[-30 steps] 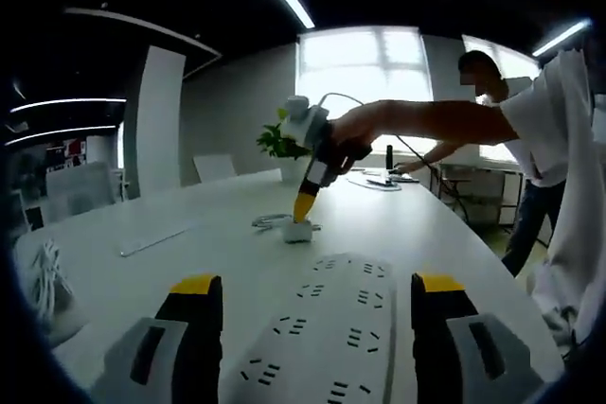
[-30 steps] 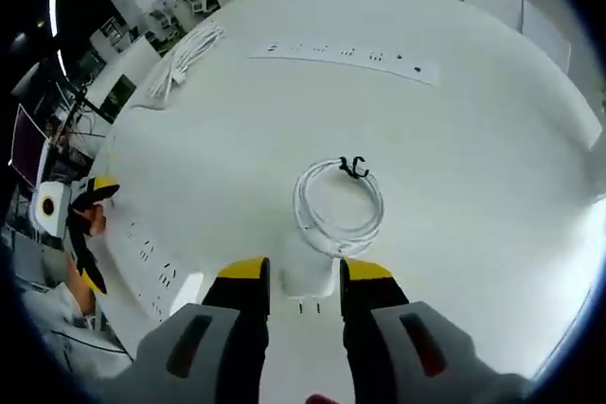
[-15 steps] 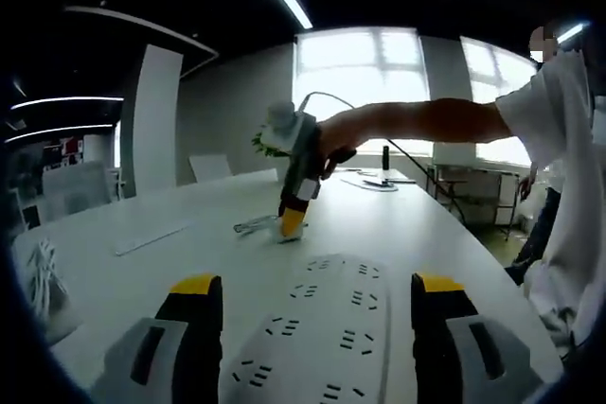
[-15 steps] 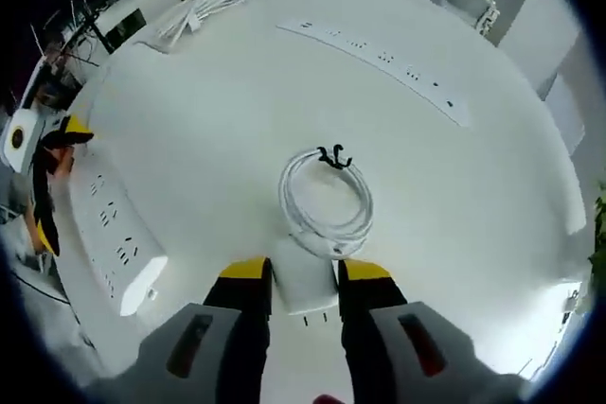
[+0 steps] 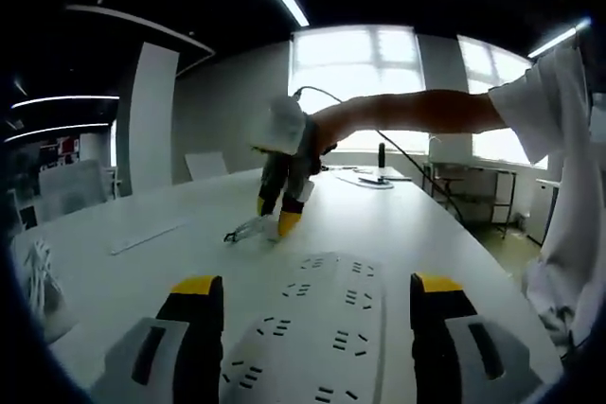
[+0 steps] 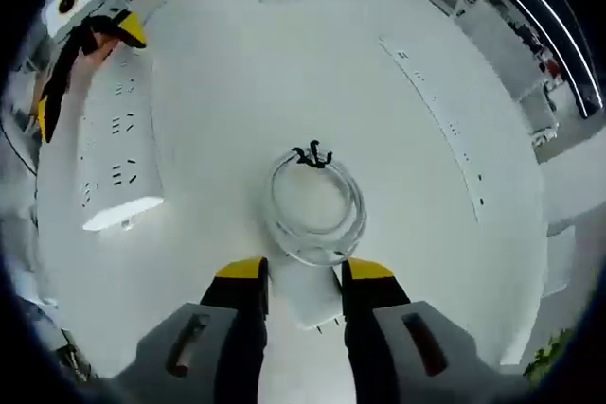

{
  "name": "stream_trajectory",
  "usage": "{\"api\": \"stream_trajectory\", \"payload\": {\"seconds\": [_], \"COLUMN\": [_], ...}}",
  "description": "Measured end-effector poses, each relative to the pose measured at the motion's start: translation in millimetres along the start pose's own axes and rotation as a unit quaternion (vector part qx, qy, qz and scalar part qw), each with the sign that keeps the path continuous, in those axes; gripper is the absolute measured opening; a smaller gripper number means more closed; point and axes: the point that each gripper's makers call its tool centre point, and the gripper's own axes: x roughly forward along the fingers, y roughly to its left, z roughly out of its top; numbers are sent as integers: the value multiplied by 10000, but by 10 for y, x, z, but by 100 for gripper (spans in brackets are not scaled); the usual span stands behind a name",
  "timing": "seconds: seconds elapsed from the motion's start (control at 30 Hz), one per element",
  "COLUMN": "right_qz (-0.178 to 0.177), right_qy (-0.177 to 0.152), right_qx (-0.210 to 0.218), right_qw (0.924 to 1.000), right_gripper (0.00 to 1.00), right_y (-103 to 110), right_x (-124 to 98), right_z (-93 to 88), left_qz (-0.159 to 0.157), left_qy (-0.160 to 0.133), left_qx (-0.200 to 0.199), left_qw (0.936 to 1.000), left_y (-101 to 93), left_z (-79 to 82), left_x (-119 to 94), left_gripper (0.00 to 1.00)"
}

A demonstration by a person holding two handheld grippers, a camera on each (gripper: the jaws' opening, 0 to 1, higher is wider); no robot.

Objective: Straighten the power strip on the desk, plug the charger into it

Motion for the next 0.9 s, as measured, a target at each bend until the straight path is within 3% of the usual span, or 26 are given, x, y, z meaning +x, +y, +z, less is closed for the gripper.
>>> {"api": "stream_trajectory", "payload": {"seconds": [0.03,0.17,0.27,0.37,0.6,0.7,0.77,0.9], "right_qz": [45,263,399,420,226,214,282,115], "right_qy": [22,-29,-115,-105,-99,-444,-634,-783], "right_qx": [-114,-1255,-1525,-2173,-2052,-1605,-1180,-1116], "right_qw": [9999,9917,9874,9751,9784,9858,9906,9906], "right_gripper": [30,30,30,30,32,36,47,50], "right_y": [11,53,84,93,114,112,162,193], "right_x": [-6,-22,-35,-38,7,1,-24,-91], "right_z": [-14,-55,-83,-102,-111,-77,-55,-73], "left_qz": [3,-8,-13,-21,-19,-33,-38,-45], "left_qy": [1,-13,13,34,47,50,56,49], "left_qx": [0,-4,6,22,8,-1,-1,-4], "left_qw": [10000,10000,10000,10000,10000,10000,10000,10000], "left_y": [2,-2,-6,-13,-8,-14,-16,-23], "left_z": [0,8,-2,-12,-22,-26,-29,-26], "left_x": [0,0,6,6,8,12,13,14], "left_gripper": [82,81,81,81,81,80,80,80]}}
